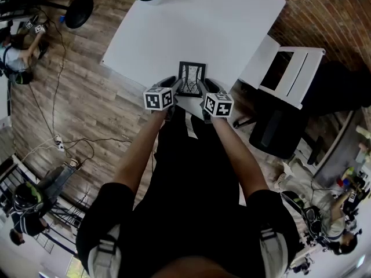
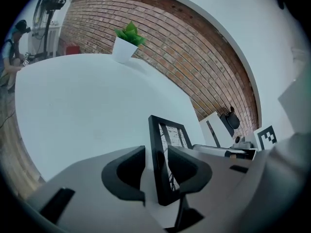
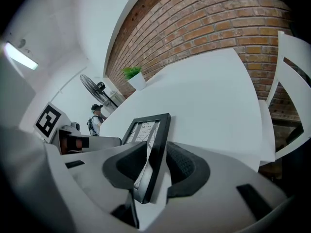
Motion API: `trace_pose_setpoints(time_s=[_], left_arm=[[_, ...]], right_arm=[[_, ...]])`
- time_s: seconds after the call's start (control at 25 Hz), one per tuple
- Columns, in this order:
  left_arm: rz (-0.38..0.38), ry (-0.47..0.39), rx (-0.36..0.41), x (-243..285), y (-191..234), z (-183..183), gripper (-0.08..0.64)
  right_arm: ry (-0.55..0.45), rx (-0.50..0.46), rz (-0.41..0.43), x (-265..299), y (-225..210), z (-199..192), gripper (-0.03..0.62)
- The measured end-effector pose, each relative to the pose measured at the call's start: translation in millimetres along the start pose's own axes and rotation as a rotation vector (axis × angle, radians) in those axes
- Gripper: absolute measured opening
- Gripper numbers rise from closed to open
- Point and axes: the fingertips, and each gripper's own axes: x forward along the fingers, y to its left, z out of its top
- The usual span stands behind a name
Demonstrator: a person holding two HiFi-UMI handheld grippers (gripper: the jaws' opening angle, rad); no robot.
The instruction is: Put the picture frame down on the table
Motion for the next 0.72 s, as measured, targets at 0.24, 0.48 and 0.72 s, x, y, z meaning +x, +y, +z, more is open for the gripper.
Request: trace_pose_setpoints(time_s=[0.24, 0.48, 0.72], left_arm=[[0.014, -0.048, 0.023, -17.3, -4.1, 8.3, 0.149], [0.016, -0.102, 0.069, -40.6, -20.7, 15.3, 0.149], [0.014, -0.162, 0.061, -62.8, -39.5, 17.4, 0.149]], right_arm=[[-0.044, -0.088, 0.032, -15.8, -2.8, 8.8, 0.12], [-0.089, -0.151, 0.089, -37.2, 12.0, 23.4, 0.11], [-0.142, -0.207, 0.149, -62.5, 32.2, 41.2, 0.064]])
